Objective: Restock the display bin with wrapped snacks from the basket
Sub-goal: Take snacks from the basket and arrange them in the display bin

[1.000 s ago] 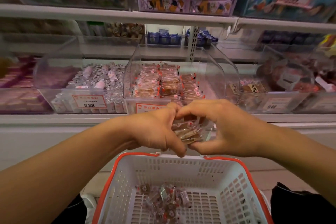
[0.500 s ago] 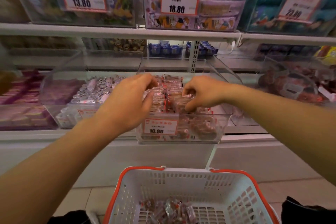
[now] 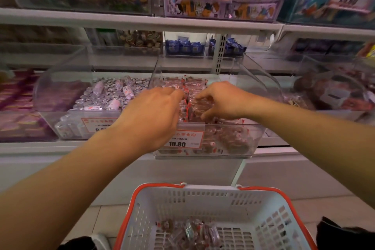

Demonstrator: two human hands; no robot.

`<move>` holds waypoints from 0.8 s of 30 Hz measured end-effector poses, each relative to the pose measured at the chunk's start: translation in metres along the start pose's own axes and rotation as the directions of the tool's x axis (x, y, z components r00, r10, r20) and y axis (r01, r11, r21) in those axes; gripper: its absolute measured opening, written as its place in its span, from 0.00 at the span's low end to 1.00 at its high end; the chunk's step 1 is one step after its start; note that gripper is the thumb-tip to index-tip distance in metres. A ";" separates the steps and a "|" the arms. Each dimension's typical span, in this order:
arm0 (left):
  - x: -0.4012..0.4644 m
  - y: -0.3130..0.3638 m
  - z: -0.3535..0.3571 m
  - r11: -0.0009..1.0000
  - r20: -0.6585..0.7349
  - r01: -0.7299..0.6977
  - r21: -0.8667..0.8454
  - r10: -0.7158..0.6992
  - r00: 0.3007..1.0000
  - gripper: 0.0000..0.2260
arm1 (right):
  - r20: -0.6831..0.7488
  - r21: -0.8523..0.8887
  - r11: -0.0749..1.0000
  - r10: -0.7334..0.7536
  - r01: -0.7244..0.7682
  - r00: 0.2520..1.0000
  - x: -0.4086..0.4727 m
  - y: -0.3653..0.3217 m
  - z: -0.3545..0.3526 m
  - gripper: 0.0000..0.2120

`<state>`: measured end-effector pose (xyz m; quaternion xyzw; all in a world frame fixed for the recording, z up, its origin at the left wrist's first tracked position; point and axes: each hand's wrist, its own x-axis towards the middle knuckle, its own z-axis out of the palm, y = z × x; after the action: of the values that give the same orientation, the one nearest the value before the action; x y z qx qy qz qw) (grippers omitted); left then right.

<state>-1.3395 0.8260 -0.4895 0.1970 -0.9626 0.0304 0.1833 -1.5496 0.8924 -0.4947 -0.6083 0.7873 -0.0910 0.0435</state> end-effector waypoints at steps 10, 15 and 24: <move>0.004 0.016 0.014 0.991 0.240 -0.006 0.132 -0.026 0.970 0.26 | 0.405 -0.168 0.984 0.012 0.061 0.914 0.016 -0.006 0.014 0.35; 0.003 0.016 0.015 0.995 0.198 0.005 0.095 -0.023 0.980 0.23 | 0.392 -0.184 0.980 0.004 0.074 0.920 0.023 -0.008 0.010 0.34; -0.021 0.019 -0.005 0.977 -0.353 -0.079 -0.198 0.004 0.936 0.15 | -0.484 0.045 0.980 -0.150 0.196 0.862 -0.035 -0.025 -0.009 0.19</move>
<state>-1.3275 0.8513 -0.4921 0.1475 -0.9164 -0.0323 0.3707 -1.5181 0.9212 -0.4830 -0.6326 0.7106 -0.2783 -0.1322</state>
